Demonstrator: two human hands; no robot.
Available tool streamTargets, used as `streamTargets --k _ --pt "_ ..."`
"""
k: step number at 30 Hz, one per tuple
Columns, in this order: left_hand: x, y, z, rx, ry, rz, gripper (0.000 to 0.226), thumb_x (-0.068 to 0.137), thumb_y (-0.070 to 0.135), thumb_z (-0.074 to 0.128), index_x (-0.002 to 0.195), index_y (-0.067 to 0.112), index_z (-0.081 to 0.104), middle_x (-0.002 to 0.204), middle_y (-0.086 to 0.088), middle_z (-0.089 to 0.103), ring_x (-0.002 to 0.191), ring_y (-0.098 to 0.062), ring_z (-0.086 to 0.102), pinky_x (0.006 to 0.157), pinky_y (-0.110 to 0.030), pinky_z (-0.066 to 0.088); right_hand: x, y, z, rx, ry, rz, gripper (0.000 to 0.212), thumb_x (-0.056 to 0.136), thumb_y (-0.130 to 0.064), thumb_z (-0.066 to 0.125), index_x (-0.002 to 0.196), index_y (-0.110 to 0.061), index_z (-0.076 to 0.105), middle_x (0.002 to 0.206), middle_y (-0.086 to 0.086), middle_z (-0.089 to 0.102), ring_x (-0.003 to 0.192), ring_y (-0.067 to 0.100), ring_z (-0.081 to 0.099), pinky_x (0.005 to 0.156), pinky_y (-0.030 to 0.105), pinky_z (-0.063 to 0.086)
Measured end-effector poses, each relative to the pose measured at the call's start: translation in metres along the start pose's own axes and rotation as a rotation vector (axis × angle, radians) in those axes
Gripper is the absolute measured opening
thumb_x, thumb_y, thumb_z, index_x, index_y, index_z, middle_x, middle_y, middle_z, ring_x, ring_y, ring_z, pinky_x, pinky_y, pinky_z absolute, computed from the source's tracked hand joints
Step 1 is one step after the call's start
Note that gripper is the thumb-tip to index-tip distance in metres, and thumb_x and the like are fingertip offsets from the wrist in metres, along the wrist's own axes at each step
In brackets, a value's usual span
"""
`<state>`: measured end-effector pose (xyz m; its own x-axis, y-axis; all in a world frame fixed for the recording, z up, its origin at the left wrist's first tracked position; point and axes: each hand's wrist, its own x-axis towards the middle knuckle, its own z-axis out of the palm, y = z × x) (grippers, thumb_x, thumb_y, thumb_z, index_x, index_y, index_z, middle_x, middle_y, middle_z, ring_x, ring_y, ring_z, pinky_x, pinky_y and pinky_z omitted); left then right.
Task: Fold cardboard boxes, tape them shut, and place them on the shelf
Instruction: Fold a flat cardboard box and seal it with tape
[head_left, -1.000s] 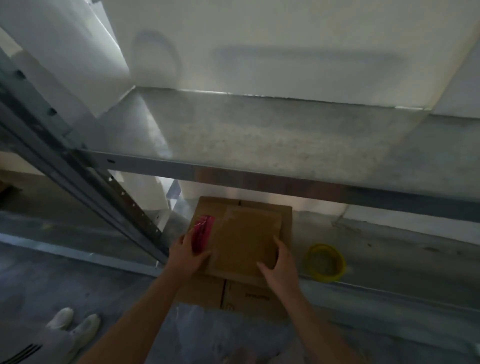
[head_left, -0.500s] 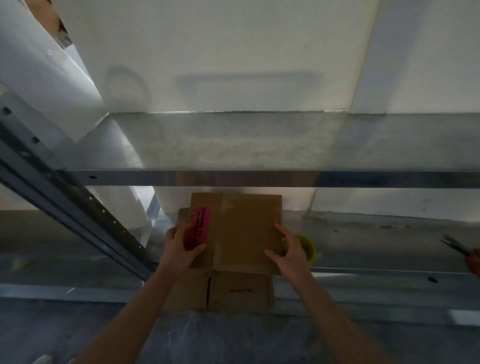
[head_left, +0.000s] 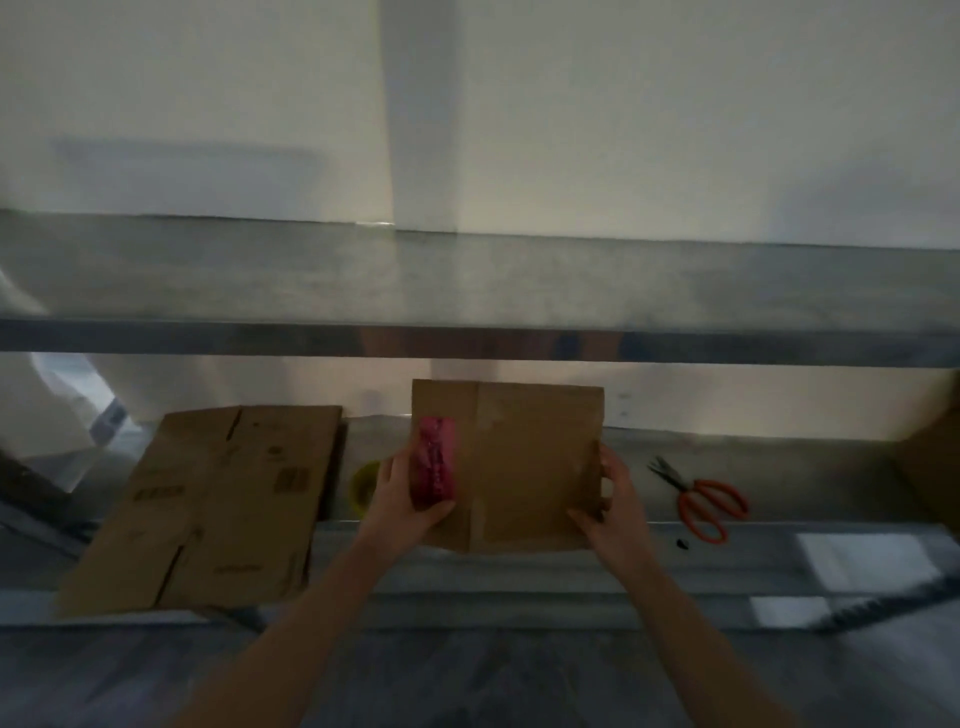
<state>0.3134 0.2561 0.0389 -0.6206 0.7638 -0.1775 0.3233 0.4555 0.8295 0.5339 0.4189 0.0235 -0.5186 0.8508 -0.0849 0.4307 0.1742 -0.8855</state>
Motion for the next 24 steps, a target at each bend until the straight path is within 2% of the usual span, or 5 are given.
streamTargets --k 6,10,15,20,24 --pt "0.01 0.038 0.067 -0.203 -0.243 0.104 0.115 0.062 0.038 0.088 0.145 0.052 0.009 0.142 0.015 0.033 0.13 -0.008 0.039 0.106 -0.042 0.043 0.018 0.031 -0.056 0.174 0.009 0.086 0.092 0.084 0.011 0.065 0.152 -0.03 0.019 0.137 -0.001 0.042 0.125 0.021 0.048 0.097 0.04 0.05" --pt "0.022 0.052 0.085 -0.193 -0.29 0.136 0.104 0.07 0.031 0.084 0.14 0.061 0.014 0.141 0.018 0.037 0.131 -0.006 0.038 0.101 -0.043 0.047 0.028 0.051 -0.069 0.215 0.025 0.101 0.075 0.085 0.004 0.067 0.145 -0.028 0.036 0.138 -0.005 0.046 0.131 0.022 0.045 0.101 0.047 0.05" --pt "0.033 0.055 0.097 -0.167 -0.139 0.119 0.09 0.079 0.007 0.075 0.148 0.034 0.024 0.143 0.004 0.041 0.127 -0.017 0.047 0.102 -0.046 0.046 0.026 0.067 -0.07 0.347 0.012 0.118 0.065 0.081 0.007 0.071 0.121 -0.036 0.042 0.123 -0.009 0.053 0.122 0.024 0.053 0.079 0.025 0.057" --pt "0.028 0.052 0.107 -0.166 -0.133 0.186 0.084 0.086 0.02 0.069 0.14 0.058 0.017 0.141 0.01 0.037 0.122 -0.006 0.048 0.089 -0.022 0.052 0.023 0.067 -0.072 0.302 -0.027 0.088 0.099 0.068 -0.057 0.08 0.147 -0.029 0.026 0.14 -0.004 0.049 0.128 0.015 0.051 0.096 0.032 0.054" --pt "0.03 0.053 0.11 -0.266 -0.086 0.189 0.073 0.086 0.027 0.066 0.145 0.042 0.027 0.142 0.012 0.041 0.126 -0.001 0.046 0.097 -0.028 0.051 0.028 0.065 -0.078 0.238 -0.049 -0.024 0.086 0.083 -0.055 0.068 0.152 -0.036 0.02 0.147 -0.009 0.043 0.135 0.008 0.044 0.109 0.034 0.043"
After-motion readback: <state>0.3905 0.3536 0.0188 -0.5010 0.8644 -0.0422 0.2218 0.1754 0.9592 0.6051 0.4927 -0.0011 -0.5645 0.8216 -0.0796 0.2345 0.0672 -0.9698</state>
